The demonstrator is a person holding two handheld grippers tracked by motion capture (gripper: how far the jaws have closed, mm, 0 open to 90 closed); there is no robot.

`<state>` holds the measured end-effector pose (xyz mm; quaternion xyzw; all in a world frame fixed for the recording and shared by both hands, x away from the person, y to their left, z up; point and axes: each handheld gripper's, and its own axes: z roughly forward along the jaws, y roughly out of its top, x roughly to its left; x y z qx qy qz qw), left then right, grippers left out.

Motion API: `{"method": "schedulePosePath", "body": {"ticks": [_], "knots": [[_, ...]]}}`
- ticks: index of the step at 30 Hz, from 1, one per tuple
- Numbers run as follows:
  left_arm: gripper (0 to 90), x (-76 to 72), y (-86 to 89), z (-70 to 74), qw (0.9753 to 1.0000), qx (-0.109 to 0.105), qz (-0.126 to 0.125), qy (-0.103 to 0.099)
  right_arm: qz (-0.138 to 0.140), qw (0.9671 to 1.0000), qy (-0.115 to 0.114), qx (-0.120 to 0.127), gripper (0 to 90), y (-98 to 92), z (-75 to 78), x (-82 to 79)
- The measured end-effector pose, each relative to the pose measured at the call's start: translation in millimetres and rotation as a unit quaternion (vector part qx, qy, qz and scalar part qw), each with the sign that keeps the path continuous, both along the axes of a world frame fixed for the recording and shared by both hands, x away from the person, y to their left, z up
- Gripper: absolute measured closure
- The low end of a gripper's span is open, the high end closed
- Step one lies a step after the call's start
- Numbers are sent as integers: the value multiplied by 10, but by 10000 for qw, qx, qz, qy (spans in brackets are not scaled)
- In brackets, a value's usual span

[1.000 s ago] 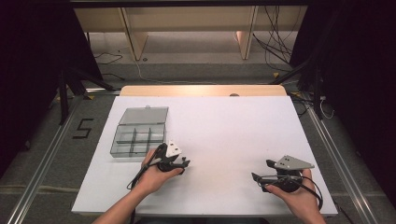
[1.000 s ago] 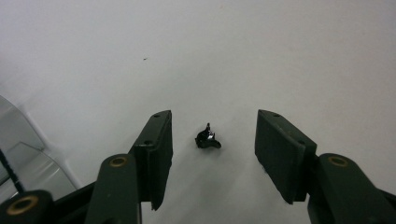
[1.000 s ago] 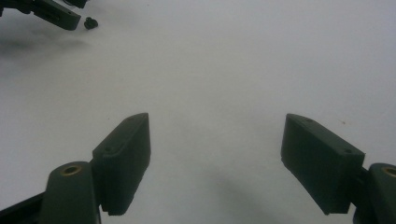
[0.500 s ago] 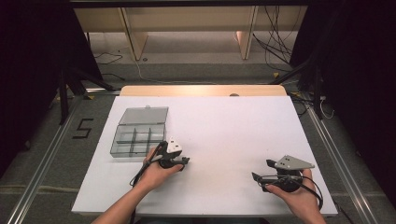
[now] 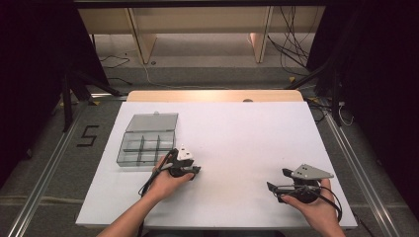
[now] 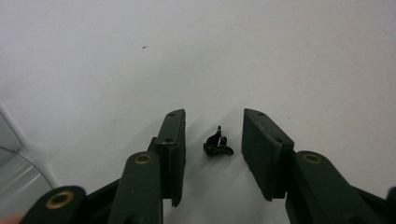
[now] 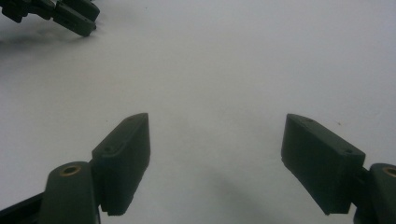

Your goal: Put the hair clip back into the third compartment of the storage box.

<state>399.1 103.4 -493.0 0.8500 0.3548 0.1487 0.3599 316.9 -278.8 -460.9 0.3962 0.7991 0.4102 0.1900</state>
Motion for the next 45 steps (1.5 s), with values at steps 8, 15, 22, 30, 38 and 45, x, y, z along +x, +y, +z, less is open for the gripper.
{"method": "schedulePosePath", "body": {"ticks": [8,15,22,30,38,45], "knots": [[640,9,17,-1,10000,-59,10,58,0,10000,-1,13,248,2,1,-1],[669,20,13,7,10000,0,18,70,1,10000,-1,6,248,2,0,2],[696,26,19,9,9999,-22,57,118,-13,10000,-3,13,248,-2,0,1],[768,43,34,9,9998,-35,140,121,-10,10000,-7,22,248,2,-4,4],[780,42,34,12,9999,3,115,103,-11,10000,-10,26,248,2,-4,4],[782,38,26,15,9999,23,105,72,-10,10000,-6,23,248,1,-1,4]]}}
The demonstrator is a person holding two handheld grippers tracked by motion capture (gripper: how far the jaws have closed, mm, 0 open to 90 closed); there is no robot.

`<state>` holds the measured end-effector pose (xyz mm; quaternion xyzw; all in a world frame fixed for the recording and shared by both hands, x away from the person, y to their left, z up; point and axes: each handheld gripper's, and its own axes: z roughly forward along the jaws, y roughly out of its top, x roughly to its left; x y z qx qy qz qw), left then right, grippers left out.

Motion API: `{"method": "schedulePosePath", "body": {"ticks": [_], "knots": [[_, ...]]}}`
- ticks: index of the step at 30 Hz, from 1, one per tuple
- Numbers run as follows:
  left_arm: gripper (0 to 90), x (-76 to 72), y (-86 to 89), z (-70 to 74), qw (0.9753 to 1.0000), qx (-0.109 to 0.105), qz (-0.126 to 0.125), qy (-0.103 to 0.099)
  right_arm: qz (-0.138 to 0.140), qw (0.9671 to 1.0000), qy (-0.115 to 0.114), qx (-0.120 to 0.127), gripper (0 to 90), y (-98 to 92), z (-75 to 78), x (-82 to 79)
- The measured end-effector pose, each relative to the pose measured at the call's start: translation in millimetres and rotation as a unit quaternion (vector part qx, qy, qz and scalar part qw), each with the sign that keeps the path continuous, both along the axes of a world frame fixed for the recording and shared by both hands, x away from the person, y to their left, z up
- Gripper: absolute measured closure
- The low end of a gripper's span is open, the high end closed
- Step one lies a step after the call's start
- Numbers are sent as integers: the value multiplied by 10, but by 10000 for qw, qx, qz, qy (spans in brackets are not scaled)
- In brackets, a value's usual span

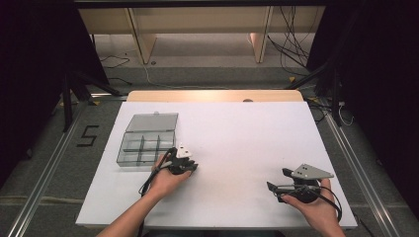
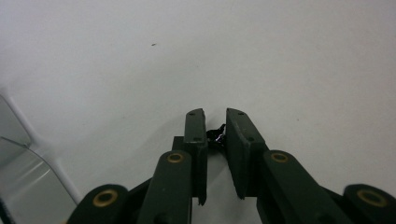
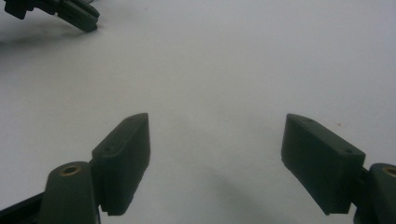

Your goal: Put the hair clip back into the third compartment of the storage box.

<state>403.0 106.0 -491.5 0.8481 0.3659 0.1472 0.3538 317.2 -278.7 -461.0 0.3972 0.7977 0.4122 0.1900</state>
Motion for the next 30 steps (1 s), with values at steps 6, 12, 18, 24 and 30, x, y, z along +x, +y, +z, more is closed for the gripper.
{"method": "schedulePosePath", "body": {"ticks": [6,12,18,24,30], "knots": [[782,-4,-7,6,10000,-37,-13,-17,-2,10000,-8,0,248,-5,2,1],[782,-6,3,27,9999,-101,22,-83,-10,10000,-23,5,249,-7,5,0],[782,-7,20,65,9998,-149,52,-117,-19,10000,-39,12,249,-9,5,0],[782,-14,20,115,9996,-227,56,-180,-18,10000,-39,11,250,-10,5,1],[782,-25,22,156,9995,-221,52,-238,-21,10000,-44,13,251,-10,7,-1]]}}
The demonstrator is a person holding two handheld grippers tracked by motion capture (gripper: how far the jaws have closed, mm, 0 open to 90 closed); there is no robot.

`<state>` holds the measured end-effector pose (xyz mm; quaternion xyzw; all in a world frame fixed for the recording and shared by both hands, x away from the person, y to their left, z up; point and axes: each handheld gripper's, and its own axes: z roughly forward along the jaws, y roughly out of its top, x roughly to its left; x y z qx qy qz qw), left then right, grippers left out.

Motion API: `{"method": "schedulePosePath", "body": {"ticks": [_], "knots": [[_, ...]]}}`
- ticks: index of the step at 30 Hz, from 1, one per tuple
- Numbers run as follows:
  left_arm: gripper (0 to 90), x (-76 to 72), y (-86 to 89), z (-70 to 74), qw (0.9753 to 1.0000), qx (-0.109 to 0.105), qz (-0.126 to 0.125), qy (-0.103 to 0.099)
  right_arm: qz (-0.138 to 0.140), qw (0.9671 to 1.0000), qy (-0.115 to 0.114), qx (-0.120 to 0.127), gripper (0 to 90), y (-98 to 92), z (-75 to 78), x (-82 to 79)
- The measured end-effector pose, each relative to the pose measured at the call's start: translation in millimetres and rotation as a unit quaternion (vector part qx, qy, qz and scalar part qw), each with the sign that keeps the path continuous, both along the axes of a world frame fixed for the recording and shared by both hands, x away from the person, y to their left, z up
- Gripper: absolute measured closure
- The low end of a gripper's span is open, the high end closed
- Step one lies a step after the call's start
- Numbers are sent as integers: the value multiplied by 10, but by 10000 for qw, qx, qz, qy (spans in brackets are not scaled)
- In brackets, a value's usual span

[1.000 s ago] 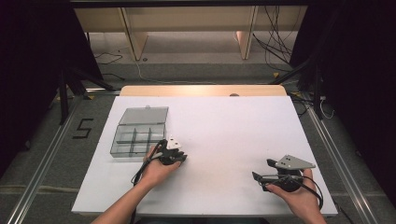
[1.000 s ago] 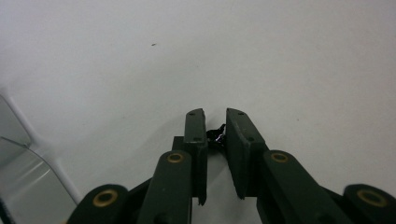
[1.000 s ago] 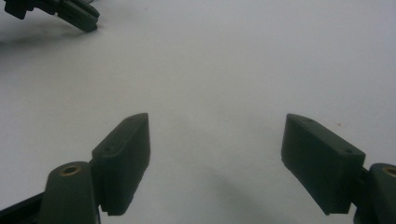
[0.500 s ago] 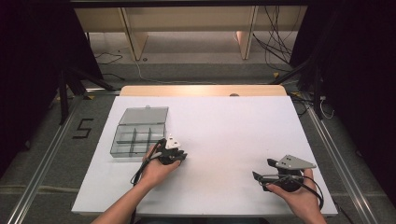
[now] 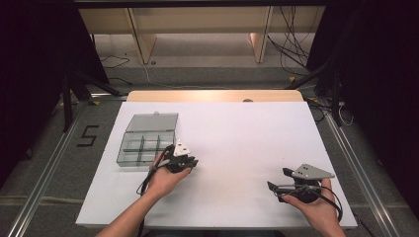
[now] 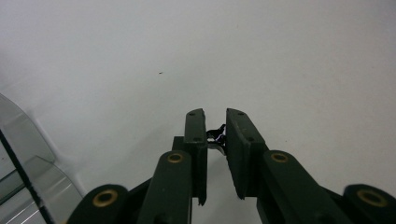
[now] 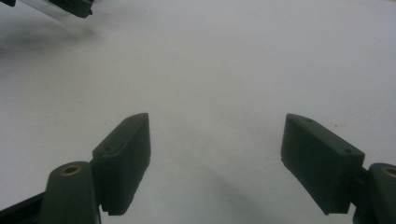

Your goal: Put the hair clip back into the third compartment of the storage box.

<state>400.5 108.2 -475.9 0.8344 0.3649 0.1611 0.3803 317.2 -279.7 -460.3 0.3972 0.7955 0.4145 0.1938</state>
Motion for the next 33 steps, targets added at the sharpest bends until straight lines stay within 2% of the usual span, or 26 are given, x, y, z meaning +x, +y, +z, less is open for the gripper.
{"method": "schedulePosePath", "body": {"ticks": [33], "knots": [[782,4,62,199,9994,-201,125,-259,-7,10000,-6,-6,249,-3,0,2]]}}
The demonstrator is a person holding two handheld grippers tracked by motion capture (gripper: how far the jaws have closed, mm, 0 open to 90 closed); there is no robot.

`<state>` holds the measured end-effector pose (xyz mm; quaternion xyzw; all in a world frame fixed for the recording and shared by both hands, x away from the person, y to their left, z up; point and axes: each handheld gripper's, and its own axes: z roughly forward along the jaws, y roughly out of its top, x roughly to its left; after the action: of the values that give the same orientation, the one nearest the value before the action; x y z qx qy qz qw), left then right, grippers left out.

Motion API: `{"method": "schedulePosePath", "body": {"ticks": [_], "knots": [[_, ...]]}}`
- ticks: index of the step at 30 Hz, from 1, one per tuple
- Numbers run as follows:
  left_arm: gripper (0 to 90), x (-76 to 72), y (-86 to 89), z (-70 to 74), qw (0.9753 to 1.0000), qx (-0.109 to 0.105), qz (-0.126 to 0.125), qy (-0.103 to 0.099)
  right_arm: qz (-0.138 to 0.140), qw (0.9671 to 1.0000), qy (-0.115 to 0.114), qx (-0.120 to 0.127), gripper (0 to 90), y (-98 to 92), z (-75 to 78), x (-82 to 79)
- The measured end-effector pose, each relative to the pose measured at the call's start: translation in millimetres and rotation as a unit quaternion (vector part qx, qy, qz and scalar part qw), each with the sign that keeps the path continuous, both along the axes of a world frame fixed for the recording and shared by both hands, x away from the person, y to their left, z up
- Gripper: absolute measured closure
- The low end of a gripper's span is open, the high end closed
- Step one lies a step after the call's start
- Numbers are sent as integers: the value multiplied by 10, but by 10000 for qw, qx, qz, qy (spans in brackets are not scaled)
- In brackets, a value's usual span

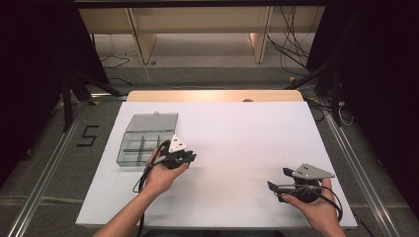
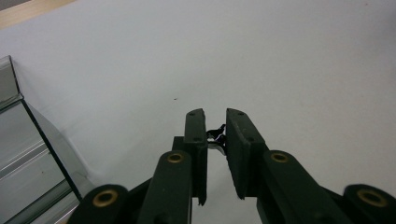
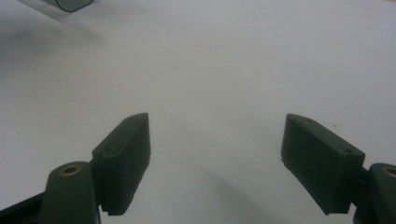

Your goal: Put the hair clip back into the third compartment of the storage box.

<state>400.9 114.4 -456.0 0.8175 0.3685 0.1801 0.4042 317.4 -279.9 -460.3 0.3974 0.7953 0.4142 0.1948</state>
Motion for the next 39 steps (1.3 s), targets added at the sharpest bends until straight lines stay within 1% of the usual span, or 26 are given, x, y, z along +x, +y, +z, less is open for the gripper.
{"method": "schedulePosePath", "body": {"ticks": [10,17,24,27,29,39], "knots": [[782,10,21,32,10000,1,47,-82,-3,10000,0,2,249,1,0,1],[782,20,50,49,9999,2,72,-72,-5,10000,3,7,249,0,-1,2],[782,37,95,75,9998,-61,153,-102,-5,10000,5,1,249,0,-2,3],[782,49,115,87,9998,-46,186,-106,-10,10000,10,2,249,2,-2,3],[782,53,122,97,9997,-82,221,-116,-7,10000,5,7,249,2,-2,2],[782,69,165,120,9995,-105,273,-134,-8,10000,7,3,249,2,-2,2]]}}
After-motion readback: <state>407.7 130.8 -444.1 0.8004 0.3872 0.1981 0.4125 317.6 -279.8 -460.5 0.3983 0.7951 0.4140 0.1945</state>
